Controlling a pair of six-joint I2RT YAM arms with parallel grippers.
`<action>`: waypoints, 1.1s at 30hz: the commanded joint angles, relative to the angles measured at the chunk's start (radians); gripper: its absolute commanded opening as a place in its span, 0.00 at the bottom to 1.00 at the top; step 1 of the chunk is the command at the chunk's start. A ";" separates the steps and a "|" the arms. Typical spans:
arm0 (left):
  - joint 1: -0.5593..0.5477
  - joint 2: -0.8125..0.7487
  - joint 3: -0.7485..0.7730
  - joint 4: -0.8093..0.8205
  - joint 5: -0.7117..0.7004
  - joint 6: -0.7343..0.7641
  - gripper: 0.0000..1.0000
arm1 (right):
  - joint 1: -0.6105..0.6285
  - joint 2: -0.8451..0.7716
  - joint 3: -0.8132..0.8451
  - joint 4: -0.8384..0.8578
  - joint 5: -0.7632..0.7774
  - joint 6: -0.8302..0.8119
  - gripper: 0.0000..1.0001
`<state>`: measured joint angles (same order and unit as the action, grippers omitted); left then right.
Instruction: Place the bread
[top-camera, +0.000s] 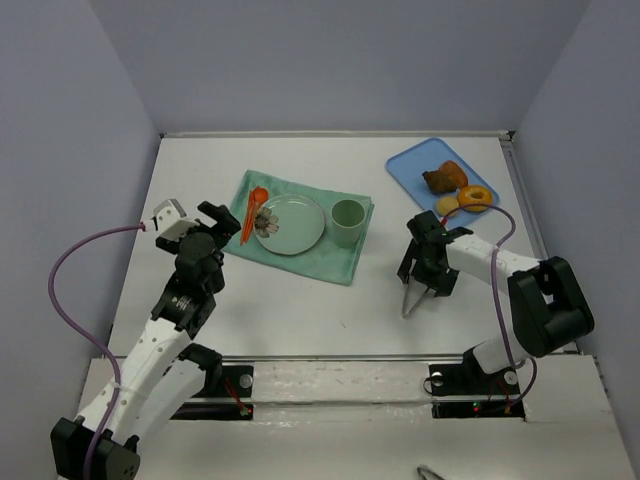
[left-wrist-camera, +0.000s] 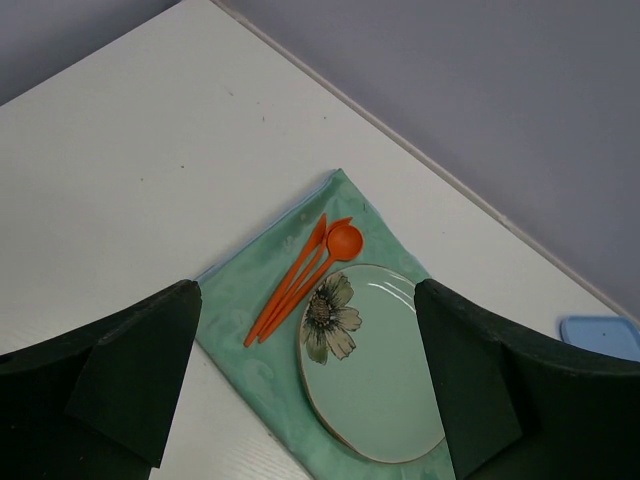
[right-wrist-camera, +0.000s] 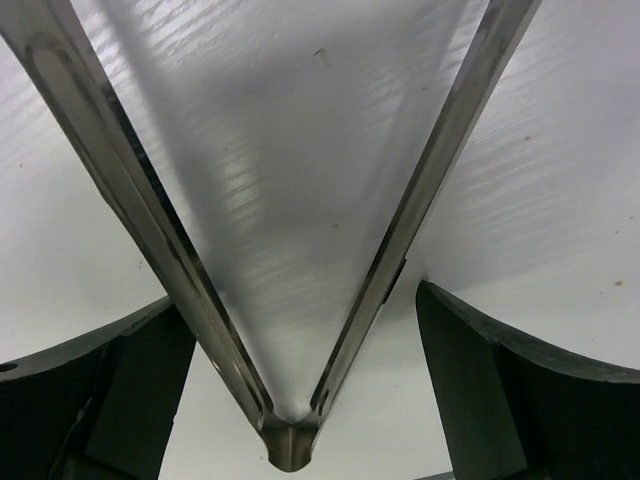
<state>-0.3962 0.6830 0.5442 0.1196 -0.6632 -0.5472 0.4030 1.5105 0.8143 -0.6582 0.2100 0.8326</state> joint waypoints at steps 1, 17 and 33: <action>0.010 -0.014 -0.012 0.051 -0.041 0.007 0.99 | -0.036 0.051 -0.083 0.147 -0.020 -0.004 0.86; 0.011 0.018 -0.001 0.061 -0.046 0.018 0.99 | 0.083 -0.173 -0.100 -0.042 -0.050 -0.007 0.07; 0.013 -0.017 -0.012 0.051 -0.019 0.013 0.99 | 0.103 -0.250 0.284 -0.069 0.077 -0.305 0.10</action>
<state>-0.3908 0.6983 0.5423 0.1307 -0.6624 -0.5365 0.5423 1.1679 1.0000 -0.7261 0.2237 0.5804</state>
